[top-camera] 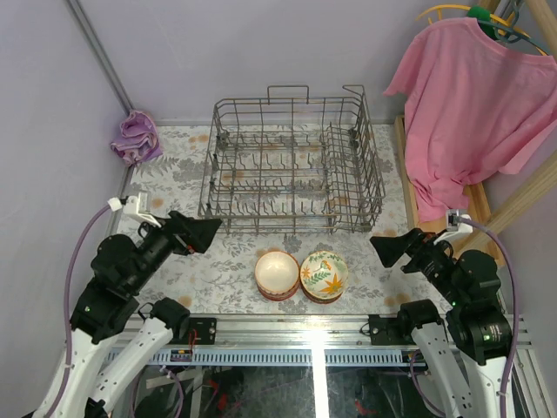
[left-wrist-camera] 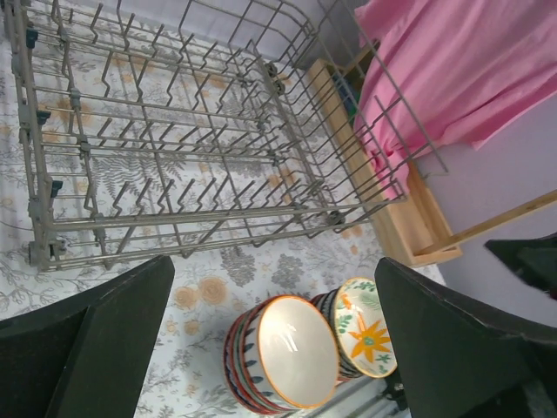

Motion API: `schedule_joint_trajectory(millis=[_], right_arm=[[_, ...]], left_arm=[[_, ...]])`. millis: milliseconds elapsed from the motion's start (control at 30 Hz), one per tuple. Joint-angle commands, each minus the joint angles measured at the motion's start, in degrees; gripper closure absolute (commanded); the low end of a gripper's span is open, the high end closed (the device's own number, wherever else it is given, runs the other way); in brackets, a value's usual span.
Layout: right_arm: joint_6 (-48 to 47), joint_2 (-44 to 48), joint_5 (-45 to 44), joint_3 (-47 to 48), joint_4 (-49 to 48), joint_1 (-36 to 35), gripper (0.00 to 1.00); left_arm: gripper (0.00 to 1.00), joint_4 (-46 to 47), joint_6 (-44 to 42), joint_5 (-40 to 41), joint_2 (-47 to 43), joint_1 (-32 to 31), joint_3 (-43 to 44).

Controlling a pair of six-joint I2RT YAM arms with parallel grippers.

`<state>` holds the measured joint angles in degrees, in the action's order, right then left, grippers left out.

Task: Load the bowls into the dish rack
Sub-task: Pick up the bowl from the center of the board.

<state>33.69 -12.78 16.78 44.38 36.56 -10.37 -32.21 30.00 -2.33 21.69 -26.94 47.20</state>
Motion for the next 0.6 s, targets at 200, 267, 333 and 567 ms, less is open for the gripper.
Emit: schedule_joint_trajectory(millis=[200, 267, 333, 567], right_arm=[[5.0, -1.8, 3.6, 2.7, 3.5, 0.2, 0.01], [6.0, -1.3, 2.5, 3.0, 4.0, 0.2, 0.01], [6.8, -0.5, 1.0, 3.8, 4.6, 0.2, 0.01], [7.4, -4.2, -2.3, 9.9, 7.3, 0.2, 0.01]], left_arm=[[0.00, -7.9, 4.6, -3.6, 2.5, 0.2, 8.3], [0.00, -8.0, 4.6, -4.7, 2.9, 0.2, 9.0], [0.00, -7.7, 4.8, -5.9, 3.2, 0.2, 9.4], [0.00, -9.0, 10.8, 1.2, -0.9, 0.1, 11.2]])
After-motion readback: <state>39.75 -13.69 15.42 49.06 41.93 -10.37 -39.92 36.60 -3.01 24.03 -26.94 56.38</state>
